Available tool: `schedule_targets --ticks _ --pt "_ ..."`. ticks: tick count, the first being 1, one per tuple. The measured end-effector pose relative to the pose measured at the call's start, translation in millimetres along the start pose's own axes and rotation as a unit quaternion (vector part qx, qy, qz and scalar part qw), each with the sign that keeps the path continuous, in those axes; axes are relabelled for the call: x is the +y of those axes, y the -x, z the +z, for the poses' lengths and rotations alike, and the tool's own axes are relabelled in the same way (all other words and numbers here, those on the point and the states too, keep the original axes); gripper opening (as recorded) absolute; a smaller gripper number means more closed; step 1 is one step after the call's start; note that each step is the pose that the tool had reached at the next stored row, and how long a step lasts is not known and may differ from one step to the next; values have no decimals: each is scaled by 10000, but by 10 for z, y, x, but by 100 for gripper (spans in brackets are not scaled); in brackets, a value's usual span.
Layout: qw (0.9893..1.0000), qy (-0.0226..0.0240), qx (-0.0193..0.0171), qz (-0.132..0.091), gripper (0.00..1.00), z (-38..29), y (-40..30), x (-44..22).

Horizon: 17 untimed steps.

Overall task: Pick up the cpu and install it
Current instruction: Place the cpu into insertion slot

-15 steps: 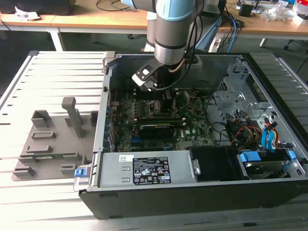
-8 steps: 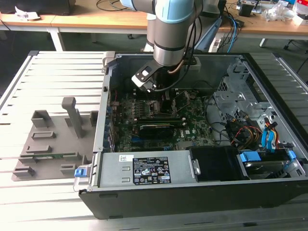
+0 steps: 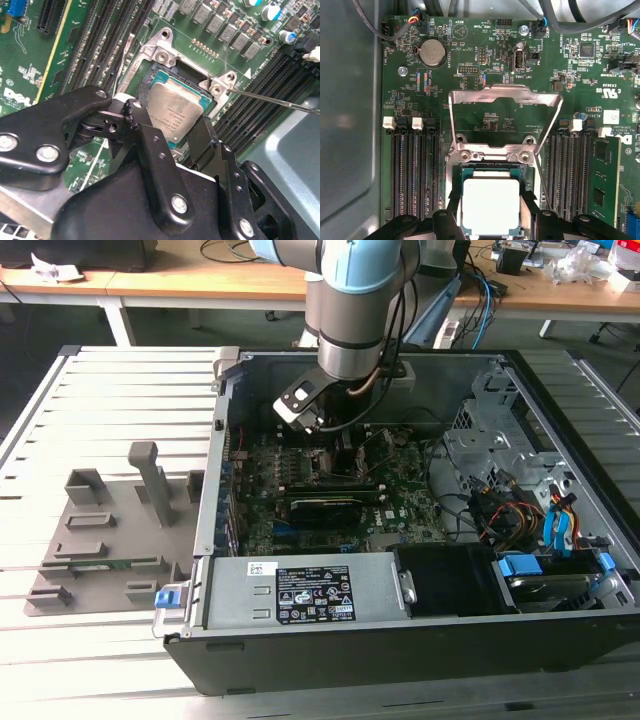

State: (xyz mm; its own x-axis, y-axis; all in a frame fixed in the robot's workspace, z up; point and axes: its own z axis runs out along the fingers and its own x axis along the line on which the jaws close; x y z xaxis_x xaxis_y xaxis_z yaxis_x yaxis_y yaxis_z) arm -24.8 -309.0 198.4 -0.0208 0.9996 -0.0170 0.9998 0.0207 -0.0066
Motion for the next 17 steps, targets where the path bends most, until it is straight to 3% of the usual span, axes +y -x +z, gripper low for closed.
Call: schedule_targets --ticks 13,14,15,17 --pt "10000 0 -3 54 55 24 33 7" --pt "10000 0 2 53 62 26 31 8" --pt "10000 -1 1 53 62 25 31 8" --pt "10000 -1 0 54 62 -18 32 7"
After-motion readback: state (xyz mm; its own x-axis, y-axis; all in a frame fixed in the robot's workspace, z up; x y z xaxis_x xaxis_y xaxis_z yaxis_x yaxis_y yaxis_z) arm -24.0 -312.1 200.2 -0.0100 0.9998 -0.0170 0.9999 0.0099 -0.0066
